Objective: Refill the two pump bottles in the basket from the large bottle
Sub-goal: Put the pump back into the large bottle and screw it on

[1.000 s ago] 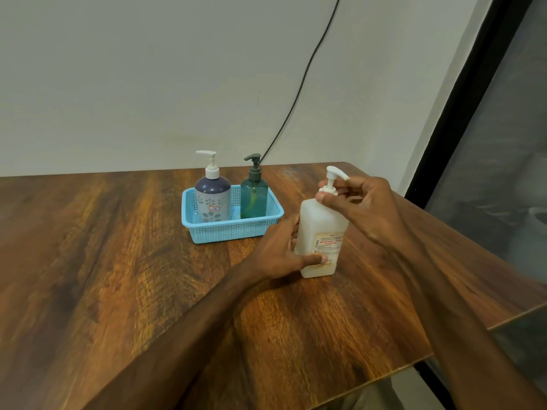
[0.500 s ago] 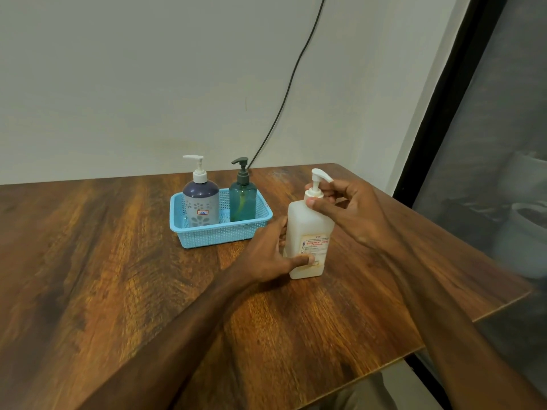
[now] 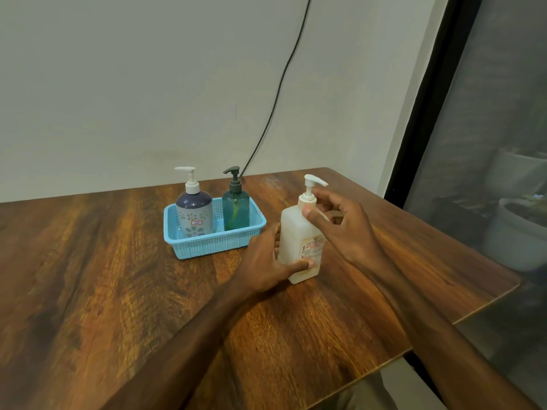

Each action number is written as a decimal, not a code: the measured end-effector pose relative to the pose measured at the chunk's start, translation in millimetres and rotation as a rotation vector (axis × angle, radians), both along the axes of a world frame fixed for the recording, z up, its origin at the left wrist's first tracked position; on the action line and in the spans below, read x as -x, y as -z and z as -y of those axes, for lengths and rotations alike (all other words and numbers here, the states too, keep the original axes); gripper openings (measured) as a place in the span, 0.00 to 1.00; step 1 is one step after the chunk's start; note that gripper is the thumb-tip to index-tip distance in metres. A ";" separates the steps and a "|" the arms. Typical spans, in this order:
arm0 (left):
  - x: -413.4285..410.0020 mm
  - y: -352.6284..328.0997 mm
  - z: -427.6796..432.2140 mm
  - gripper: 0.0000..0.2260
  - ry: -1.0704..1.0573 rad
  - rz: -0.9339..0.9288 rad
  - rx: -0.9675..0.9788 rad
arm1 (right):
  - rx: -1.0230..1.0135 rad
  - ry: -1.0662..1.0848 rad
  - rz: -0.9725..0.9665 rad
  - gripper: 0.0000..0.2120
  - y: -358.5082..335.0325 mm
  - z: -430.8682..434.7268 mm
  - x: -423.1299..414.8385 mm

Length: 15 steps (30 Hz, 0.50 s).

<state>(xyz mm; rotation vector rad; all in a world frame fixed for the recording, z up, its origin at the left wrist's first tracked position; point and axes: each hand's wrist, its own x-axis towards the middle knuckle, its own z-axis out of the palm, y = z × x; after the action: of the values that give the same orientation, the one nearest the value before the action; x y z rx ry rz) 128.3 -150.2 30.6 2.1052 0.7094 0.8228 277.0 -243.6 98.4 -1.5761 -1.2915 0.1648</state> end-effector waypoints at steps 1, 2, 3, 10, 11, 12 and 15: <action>-0.5 0.9 0.0 0.39 -0.007 0.009 0.001 | 0.019 -0.003 -0.013 0.23 3.7 2.5 -0.5; -1.4 2.5 0.6 0.41 -0.017 0.017 0.004 | 0.045 -0.006 -0.036 0.25 8.6 5.4 -0.9; -2.6 3.9 1.6 0.42 -0.030 0.021 0.007 | 0.068 -0.009 -0.069 0.27 13.7 8.8 0.0; -5.8 11.9 4.1 0.35 -0.105 0.046 -0.055 | 0.264 0.026 -0.253 0.43 48.2 24.9 18.0; -4.8 11.7 4.2 0.34 -0.104 0.041 -0.057 | 0.285 0.026 -0.246 0.44 51.2 24.3 17.0; -3.9 11.3 4.1 0.32 -0.099 0.034 -0.058 | 0.303 0.026 -0.238 0.44 53.0 23.1 15.0; -0.9 6.9 5.4 0.28 -0.072 -0.016 -0.054 | 0.344 0.026 -0.252 0.43 55.6 20.1 8.1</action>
<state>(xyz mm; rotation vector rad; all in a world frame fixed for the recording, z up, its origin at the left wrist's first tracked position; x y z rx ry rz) 129.3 -155.6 23.7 2.1476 0.7839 0.8738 268.9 -263.7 42.8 -1.7934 -1.0833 0.5765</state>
